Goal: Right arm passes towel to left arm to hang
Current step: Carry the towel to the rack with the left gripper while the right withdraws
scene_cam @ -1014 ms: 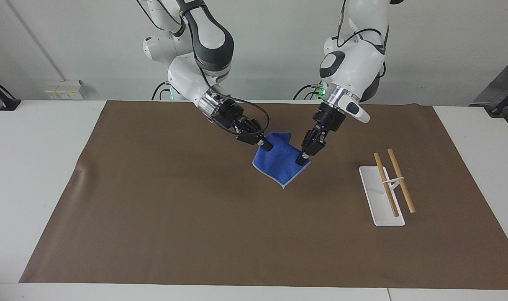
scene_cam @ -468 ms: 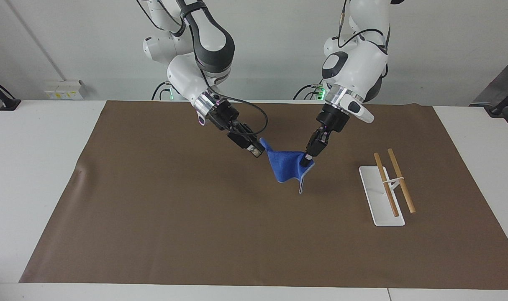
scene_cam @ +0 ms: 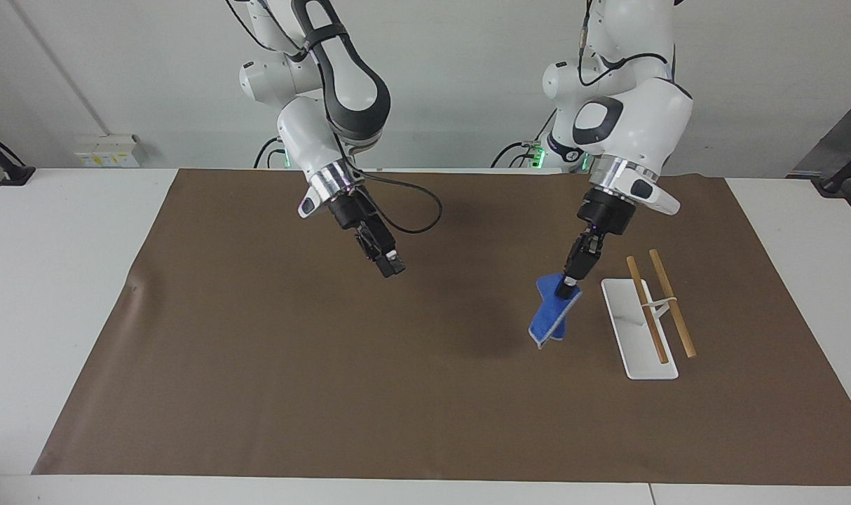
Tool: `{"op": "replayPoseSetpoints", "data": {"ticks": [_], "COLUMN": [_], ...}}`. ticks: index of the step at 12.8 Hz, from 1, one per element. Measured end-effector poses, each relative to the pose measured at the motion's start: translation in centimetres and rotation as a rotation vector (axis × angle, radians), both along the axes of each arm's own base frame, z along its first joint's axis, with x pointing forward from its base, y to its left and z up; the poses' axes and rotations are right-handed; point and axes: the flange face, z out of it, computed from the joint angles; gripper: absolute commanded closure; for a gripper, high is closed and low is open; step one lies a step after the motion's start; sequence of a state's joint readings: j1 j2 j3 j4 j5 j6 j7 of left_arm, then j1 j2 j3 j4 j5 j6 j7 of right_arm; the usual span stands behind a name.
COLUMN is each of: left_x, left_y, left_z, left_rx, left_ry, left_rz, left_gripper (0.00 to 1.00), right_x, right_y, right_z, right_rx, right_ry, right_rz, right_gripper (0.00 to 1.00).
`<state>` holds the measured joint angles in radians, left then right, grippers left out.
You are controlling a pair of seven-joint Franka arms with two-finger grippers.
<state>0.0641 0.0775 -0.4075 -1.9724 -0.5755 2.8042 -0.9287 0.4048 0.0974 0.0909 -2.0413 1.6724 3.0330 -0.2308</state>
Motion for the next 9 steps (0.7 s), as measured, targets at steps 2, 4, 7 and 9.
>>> {"op": "replayPoseSetpoints", "data": {"ticks": [2,4,7,9], "left_x": [1.2,2.1,2.3,1.9], "left_y": [4.4,8.4,13.2,14.9], "left_z": [-0.7,-1.7,-4.1,-5.7], "left_rx": [0.028,0.051,0.08,0.092], "left_ry": [-0.003,0.007,0.046,0.075], "left_rz": [0.049,0.097,0.155,0.176], "left_gripper": [1.0,1.0,1.0,1.0], "right_x": [1.3,2.7,4.7,6.0], "right_y": [-2.5,-4.5,-7.3,-9.9], "right_z": [0.1,0.2,-0.7,-0.8], "right_rx": [-0.137,-0.267,-0.433,-0.573], "right_ry": [-0.074,-0.119,-0.141,-0.14], "right_rz": [0.051,0.106,0.246,0.412], "right_gripper": [0.0,0.0,0.0,0.0]}}
